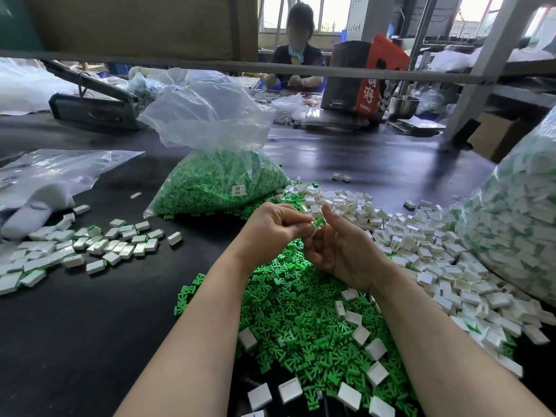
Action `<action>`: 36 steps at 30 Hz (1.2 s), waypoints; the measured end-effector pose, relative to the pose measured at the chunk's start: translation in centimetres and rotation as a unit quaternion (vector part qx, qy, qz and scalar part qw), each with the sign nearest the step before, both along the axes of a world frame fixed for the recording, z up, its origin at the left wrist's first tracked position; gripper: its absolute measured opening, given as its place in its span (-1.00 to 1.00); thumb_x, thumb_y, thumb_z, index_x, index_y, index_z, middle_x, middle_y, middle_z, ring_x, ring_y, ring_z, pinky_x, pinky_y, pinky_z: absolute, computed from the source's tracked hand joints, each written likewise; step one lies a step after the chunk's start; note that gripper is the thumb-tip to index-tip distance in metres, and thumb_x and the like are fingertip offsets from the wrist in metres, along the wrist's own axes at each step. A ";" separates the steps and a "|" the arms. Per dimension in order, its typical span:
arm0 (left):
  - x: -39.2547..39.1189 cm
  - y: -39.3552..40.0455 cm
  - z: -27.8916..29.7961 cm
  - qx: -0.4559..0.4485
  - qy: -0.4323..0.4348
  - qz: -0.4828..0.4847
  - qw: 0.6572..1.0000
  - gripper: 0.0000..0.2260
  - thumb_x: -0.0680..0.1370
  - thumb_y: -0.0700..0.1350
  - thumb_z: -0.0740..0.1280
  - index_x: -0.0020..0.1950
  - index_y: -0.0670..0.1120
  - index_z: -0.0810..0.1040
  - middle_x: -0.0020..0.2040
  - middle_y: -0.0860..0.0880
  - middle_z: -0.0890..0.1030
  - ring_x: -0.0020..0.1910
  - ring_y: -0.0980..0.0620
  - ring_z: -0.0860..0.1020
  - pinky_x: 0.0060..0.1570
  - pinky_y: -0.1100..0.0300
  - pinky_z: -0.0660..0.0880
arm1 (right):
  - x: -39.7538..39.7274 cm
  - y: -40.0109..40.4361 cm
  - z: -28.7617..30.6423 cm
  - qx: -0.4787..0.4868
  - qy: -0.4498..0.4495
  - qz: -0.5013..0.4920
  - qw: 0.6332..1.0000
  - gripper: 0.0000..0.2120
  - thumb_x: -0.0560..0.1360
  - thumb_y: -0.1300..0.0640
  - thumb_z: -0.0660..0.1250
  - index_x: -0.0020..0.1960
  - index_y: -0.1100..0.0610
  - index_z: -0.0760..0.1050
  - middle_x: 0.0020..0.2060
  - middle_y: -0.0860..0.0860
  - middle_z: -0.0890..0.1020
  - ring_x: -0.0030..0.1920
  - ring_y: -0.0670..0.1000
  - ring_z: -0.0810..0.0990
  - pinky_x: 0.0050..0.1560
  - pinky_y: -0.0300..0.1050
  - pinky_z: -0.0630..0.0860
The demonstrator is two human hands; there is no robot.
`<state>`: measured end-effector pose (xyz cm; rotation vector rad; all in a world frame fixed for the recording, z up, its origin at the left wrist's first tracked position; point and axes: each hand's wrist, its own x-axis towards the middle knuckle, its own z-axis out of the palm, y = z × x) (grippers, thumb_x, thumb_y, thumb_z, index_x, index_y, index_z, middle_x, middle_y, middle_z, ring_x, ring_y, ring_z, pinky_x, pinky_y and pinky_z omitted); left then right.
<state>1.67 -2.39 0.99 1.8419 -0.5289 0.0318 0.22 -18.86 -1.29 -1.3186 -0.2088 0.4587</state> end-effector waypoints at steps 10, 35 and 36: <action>-0.1 -0.1 0.1 -0.002 0.007 -0.018 1.000 -0.85 0.47 -0.28 0.45 0.03 -0.20 0.69 -0.30 0.23 0.59 -0.22 0.28 0.57 -0.09 0.42 0.45 | 0.0 -0.1 -0.2 0.059 0.008 -0.016 0.998 -0.59 0.44 -0.26 0.34 -0.21 0.10 0.57 -0.36 0.02 0.55 -0.45 -0.08 0.46 -0.47 -0.31 0.38; -0.1 0.0 0.1 0.004 0.018 -0.021 1.000 -0.91 0.48 -0.25 0.45 -0.05 -0.10 0.70 -0.26 0.19 0.62 -0.19 0.25 0.59 -0.06 0.39 0.48 | -0.3 0.2 0.2 0.018 -0.008 -0.044 0.999 -0.54 0.49 -0.28 0.22 -0.24 0.12 0.54 -0.43 0.01 0.53 -0.49 -0.09 0.42 -0.50 -0.32 0.30; -0.1 0.1 0.0 0.000 0.031 -0.022 0.999 -0.92 0.49 -0.23 0.45 -0.08 -0.06 0.69 -0.25 0.15 0.65 -0.18 0.21 0.61 -0.05 0.37 0.50 | -0.3 0.4 0.3 -0.004 -0.018 -0.045 0.999 -0.48 0.49 -0.31 0.18 -0.26 0.13 0.53 -0.46 0.01 0.51 -0.51 -0.08 0.40 -0.52 -0.32 0.28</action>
